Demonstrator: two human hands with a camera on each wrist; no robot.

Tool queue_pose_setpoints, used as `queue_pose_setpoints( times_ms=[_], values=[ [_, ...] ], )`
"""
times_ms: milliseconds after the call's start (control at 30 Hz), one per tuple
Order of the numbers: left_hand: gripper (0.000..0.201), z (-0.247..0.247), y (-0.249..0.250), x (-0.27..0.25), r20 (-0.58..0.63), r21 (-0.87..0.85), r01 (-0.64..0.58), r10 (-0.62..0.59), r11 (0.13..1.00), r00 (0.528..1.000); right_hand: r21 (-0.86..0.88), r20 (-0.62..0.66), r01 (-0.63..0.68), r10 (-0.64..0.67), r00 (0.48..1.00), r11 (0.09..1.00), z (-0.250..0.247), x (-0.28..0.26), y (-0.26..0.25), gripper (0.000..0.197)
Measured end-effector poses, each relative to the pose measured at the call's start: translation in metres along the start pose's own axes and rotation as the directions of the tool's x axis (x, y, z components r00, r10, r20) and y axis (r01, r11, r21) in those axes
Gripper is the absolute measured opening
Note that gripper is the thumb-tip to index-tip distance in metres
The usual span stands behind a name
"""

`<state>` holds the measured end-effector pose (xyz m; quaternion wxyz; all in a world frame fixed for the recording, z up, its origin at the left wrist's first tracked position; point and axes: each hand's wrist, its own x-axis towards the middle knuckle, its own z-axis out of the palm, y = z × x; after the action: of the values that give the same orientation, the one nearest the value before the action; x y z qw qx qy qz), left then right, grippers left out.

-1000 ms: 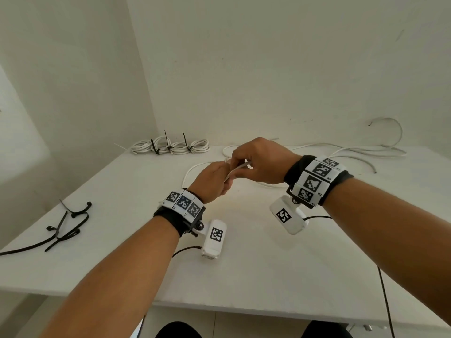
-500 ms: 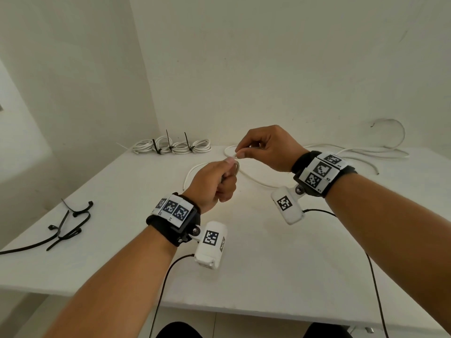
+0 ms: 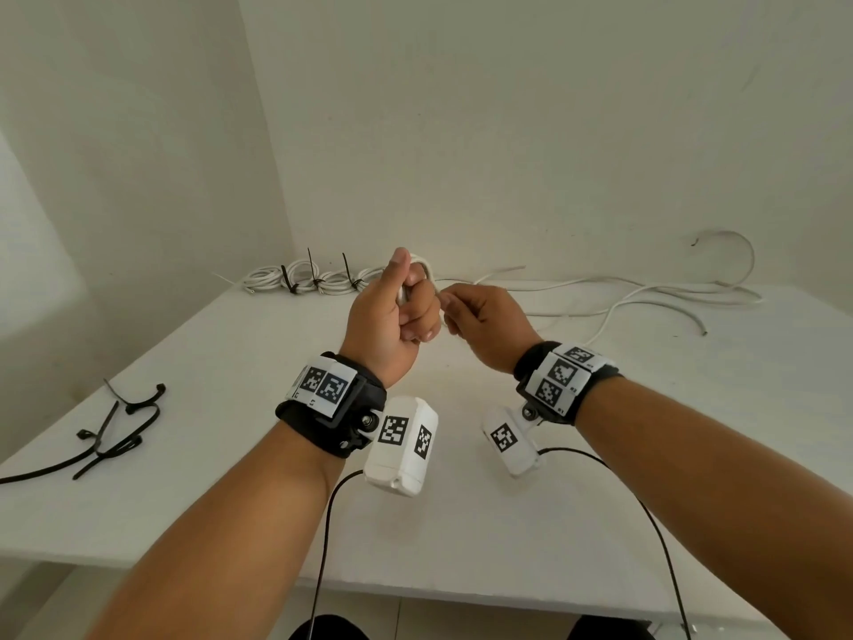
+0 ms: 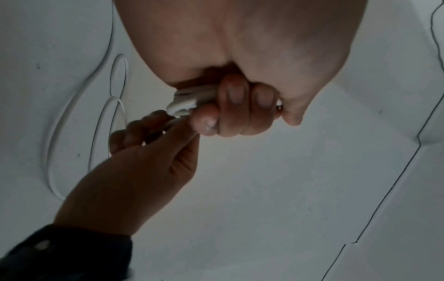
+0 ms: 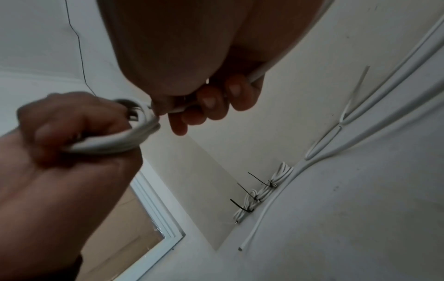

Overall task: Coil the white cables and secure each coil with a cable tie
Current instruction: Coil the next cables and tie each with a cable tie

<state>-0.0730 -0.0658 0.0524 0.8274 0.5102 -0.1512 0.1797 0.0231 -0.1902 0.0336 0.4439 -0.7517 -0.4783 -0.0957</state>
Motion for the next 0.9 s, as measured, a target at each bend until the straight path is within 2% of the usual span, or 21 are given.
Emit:
queue_pose_setpoints(
  times_ms=[133, 233, 333, 433, 533, 633, 667, 733, 833, 900],
  values=[
    [0.03, 0.0, 0.005, 0.008, -0.088, 0.018, -0.098, 0.099, 0.995, 0.991, -0.087, 0.12, -0.021, 0.031, 0.992, 0.996, 0.01, -0.009, 0.003, 0.032],
    [0.03, -0.005, 0.009, 0.017, -0.155, 0.196, -0.151, 0.183, 0.969, 0.971, -0.142, 0.203, -0.013, 0.042, 0.978, 0.99, 0.016, -0.014, 0.002, 0.026],
    [0.04, -0.01, 0.008, 0.021, -0.169, 0.433, -0.118, 0.21, 0.894, 0.963, -0.189, 0.209, 0.026, 0.014, 0.978, 0.982, 0.018, -0.014, -0.004, 0.031],
    [0.036, -0.016, 0.001, 0.02, -0.185, 0.62, -0.081, 0.245, 0.781, 0.952, -0.251, 0.292, 0.074, 0.002, 0.956, 0.965, 0.017, -0.015, -0.008, 0.033],
    [0.027, -0.029, -0.003, 0.021, -0.21, 0.75, 0.009, 0.226, 0.661, 0.951, -0.307, 0.417, 0.149, -0.008, 0.909, 0.94, 0.013, -0.015, -0.014, 0.032],
    [0.034, -0.044, -0.009, 0.016, -0.12, 0.929, 0.061, 0.141, 0.365, 0.983, -0.371, 0.49, 0.209, 0.0, 0.871, 0.905, 0.002, -0.007, -0.024, 0.03],
    [0.034, -0.046, -0.01, 0.014, -0.095, 0.946, 0.059, 0.099, 0.319, 0.991, -0.386, 0.501, 0.221, 0.002, 0.865, 0.896, -0.002, -0.005, -0.026, 0.028],
    [0.032, -0.045, -0.011, 0.011, -0.076, 0.943, 0.053, 0.056, 0.329, 0.996, -0.39, 0.517, 0.233, 0.003, 0.856, 0.891, -0.008, -0.002, -0.03, 0.026],
    [0.034, -0.041, -0.013, 0.014, -0.064, 0.936, 0.041, 0.054, 0.348, 0.996, -0.339, 0.541, 0.23, -0.012, 0.841, 0.912, -0.008, -0.004, -0.031, 0.024],
    [0.036, -0.04, -0.016, 0.012, -0.091, 0.935, 0.092, -0.019, 0.342, 0.996, -0.321, 0.527, 0.23, -0.028, 0.849, 0.919, -0.009, -0.003, -0.029, 0.021]
  ],
)
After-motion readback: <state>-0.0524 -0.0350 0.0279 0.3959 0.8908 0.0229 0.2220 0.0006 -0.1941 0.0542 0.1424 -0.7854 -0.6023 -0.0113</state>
